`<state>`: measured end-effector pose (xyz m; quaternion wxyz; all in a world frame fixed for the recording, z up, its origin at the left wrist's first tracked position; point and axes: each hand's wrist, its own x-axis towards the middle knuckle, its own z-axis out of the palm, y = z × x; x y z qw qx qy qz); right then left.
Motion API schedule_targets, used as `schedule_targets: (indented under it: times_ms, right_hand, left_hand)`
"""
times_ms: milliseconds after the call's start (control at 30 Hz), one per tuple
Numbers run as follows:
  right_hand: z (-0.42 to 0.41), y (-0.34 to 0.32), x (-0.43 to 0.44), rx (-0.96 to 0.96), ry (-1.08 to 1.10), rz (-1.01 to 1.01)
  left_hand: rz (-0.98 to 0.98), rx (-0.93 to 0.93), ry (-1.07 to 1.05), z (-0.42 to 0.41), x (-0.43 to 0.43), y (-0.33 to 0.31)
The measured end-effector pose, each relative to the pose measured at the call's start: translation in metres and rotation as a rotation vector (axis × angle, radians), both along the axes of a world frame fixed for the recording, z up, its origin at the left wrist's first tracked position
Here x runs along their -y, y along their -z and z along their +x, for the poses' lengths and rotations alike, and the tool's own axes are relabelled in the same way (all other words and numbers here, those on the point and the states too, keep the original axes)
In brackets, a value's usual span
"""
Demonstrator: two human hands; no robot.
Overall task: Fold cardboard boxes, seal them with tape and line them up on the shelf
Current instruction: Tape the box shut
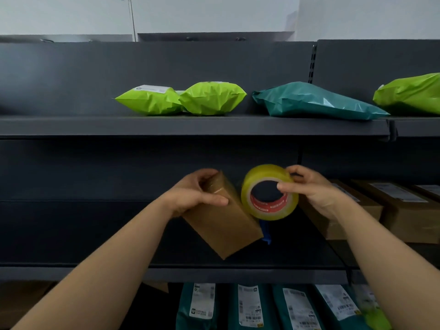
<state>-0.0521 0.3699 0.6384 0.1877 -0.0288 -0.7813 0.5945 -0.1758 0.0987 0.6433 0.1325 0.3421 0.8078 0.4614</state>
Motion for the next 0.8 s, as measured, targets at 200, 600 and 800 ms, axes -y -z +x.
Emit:
schedule_targets:
  times_ms: [200,600,800]
  right_hand:
    - [-0.02,-0.004,0.04,-0.05,-0.069,-0.087]
    - [-0.04,-0.019,0.06,0.015,-0.1,0.095]
    - [-0.035,-0.028,0.049,0.099,-0.112,0.239]
  left_hand:
    - [0.145,0.122,0.003,-0.006,0.026,0.048]
    - [0.121,0.079,-0.006,-0.017,0.054,0.058]
    - [0.192,0.107,0.005,-0.019,0.06,0.067]
